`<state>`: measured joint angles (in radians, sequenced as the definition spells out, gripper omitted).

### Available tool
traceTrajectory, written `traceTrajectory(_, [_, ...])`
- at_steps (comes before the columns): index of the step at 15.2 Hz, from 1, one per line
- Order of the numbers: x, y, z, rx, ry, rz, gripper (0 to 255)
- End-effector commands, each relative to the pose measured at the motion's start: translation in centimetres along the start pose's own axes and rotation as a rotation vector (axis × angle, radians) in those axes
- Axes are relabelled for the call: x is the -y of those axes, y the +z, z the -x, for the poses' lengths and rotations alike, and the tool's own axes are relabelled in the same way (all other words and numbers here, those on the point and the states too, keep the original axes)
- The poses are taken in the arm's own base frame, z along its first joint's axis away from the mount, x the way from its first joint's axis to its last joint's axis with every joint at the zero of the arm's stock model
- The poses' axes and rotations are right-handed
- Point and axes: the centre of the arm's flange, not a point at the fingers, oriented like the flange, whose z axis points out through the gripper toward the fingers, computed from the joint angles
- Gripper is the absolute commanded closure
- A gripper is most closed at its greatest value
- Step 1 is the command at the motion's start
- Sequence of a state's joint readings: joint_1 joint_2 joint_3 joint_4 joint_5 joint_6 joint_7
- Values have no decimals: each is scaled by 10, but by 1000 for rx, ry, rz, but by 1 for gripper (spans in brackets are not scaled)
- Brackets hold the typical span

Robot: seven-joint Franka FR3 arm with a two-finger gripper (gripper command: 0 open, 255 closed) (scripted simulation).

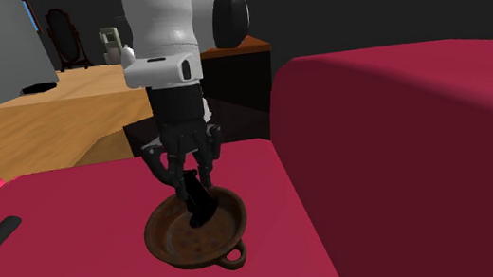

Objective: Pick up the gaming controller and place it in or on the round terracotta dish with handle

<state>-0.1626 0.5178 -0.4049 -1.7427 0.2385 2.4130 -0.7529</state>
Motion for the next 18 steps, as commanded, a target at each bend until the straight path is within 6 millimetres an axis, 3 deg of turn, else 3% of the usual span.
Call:
traceTrajectory(1, [2, 11, 2, -1, 0, 0, 255])
traceTrajectory(5, [5, 31, 5, -1, 0, 0, 255])
traceTrajectory(13, [5, 31, 5, -1, 0, 0, 255])
traceTrajectory(14, [5, 31, 5, -1, 0, 0, 0])
traceTrajectory(18, [5, 31, 5, -1, 0, 0, 0])
